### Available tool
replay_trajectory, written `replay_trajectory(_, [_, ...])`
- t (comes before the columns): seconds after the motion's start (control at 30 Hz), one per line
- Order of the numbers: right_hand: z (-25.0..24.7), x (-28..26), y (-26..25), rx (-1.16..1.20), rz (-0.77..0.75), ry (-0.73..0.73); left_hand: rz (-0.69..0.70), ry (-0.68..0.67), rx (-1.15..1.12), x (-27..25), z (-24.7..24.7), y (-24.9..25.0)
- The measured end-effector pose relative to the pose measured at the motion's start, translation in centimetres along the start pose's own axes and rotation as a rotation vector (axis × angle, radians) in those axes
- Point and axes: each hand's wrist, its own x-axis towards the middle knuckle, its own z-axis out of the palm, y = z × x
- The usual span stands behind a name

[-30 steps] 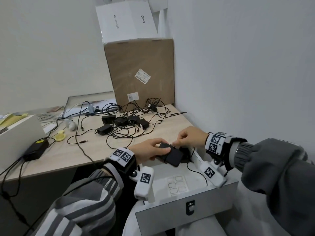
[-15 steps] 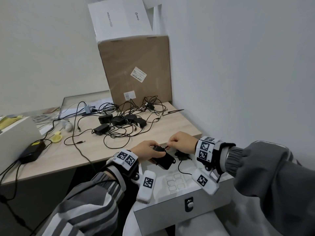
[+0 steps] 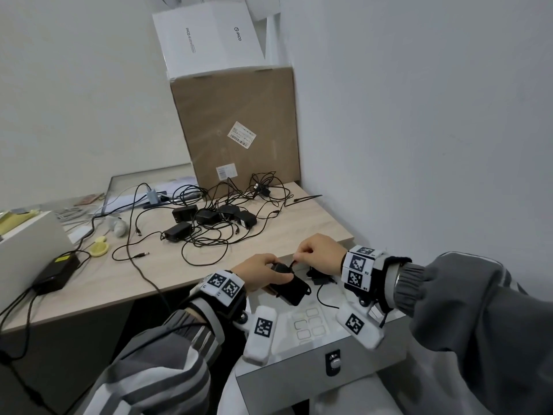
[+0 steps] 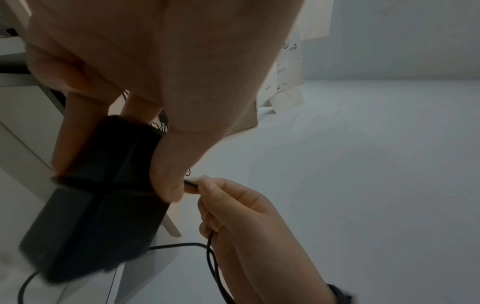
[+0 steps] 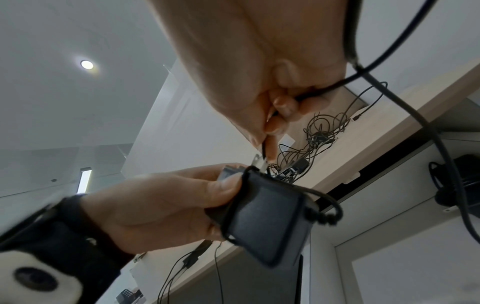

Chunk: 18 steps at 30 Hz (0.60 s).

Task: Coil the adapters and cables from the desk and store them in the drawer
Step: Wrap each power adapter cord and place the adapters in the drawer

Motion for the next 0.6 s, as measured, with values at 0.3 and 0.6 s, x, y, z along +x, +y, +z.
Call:
replay_trajectory(0.3, [1.7,-0.1,-0.7,0.264,-0.092,0.018,0.090,0.609,-0.604,2.3,0.4,-0.1])
replay_trajectory(0.6, [2.4,-0.5,-0.5,0.242,-0.136,0.072,0.198,0.549,-1.304,1.6,-0.2,3.3])
